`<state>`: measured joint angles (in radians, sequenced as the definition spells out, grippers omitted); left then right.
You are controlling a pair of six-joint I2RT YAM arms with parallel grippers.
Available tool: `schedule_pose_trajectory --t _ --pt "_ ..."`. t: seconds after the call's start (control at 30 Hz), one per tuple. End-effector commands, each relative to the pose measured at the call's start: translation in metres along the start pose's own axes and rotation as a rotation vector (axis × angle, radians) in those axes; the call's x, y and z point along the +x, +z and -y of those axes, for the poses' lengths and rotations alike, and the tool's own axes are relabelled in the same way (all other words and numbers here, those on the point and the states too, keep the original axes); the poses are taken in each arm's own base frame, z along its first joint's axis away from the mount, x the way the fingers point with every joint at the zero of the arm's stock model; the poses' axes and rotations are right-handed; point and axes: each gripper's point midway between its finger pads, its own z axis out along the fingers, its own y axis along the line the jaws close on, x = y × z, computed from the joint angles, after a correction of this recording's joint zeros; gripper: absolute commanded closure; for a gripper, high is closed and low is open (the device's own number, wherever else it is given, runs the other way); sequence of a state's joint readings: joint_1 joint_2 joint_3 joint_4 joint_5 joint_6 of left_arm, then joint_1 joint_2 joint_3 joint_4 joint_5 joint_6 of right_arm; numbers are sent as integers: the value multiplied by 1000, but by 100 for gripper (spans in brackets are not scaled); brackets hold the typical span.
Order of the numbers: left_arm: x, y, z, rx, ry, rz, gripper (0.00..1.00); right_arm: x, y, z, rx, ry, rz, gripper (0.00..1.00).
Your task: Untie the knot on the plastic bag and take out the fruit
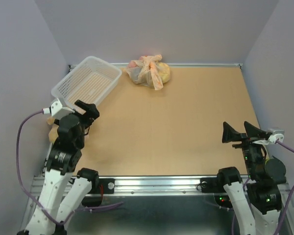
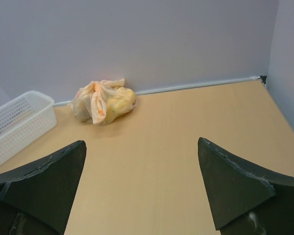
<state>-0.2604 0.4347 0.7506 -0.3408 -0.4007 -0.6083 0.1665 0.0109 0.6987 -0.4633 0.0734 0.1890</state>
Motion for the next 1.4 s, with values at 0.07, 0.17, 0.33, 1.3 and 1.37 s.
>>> schedule_pose_trajectory --t 0.07,0.17,0.33,1.3,1.37 --pt "40 44 -16 -287 74 -231 1 8 3 -4 -17 45 -15 0" --pt "39 54 -30 -371 87 -211 1 6 3 -6 -28 57 -13 0" --pt "27 69 -72 -551 115 -171 1 3 1 -12 -58 80 -10 0" --pt "82 49 -163 -707 28 -434 100 -7 -4 -18 -100 79 2 0" --pt "80 44 -146 -653 31 -467 100 -10 -4 -17 -99 75 9 0"
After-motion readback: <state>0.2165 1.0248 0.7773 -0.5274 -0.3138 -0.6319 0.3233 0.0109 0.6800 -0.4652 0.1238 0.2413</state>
